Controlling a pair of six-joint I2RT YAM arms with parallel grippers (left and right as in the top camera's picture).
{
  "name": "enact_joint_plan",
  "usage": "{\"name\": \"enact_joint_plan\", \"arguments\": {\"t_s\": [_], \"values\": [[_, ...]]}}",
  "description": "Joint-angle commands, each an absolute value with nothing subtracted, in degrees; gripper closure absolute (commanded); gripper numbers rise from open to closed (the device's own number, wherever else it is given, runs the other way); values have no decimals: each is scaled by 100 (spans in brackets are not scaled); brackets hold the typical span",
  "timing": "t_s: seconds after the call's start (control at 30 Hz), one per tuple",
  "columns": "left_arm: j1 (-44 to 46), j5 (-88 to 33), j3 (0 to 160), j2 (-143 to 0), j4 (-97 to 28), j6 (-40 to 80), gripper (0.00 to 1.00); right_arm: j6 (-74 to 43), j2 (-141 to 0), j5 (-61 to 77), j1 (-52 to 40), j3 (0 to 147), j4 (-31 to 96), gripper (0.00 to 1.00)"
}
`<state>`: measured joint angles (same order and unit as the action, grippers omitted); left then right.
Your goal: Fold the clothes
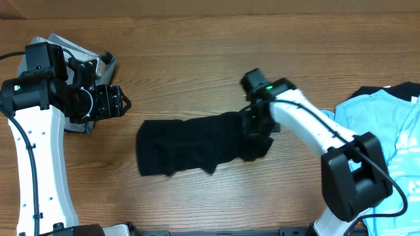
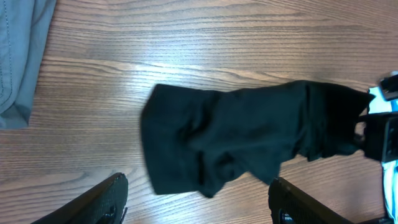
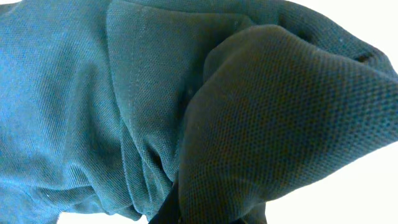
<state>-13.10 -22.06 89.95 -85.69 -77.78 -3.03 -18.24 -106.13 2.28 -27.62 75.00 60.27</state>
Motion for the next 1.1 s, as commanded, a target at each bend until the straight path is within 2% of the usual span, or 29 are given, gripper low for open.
{"name": "enact_joint_plan", "arguments": {"t_s": [0.0,0.17,0.33,0.47,0.6,0.9,1.07], "values": [[-1271,-2211,9091,-8501,-7754,-386,24,-2001,-10447,115,-3221,7660,5896,96],[-1271,-2211,9091,-8501,-7760,-386,24,-2154,-10438,-1251,-3437,7789,6285,96],[-1271,-2213,9091,-8501,-7745,-386,23,-2150,-10409,-2154,-3055,8217,6910,96],[-1271,-2211,9091,-8501,-7760,-386,24,-2143,-10388,-2117,-2672,8731,7336,96],[-1273,-2211,9091,-8501,-7741,-386,24,-1806,-10388,-1741,-2670,9214,7623,96],[-1271,-2213,9091,-8501,-7804,-386,25,-1793,-10405,-1684,-2862,8941,7301,95],[-1271,-2213,9091,-8501,-7776,-386,24,-1800,-10405,-1083,-3015,8919,6969,92]]}}
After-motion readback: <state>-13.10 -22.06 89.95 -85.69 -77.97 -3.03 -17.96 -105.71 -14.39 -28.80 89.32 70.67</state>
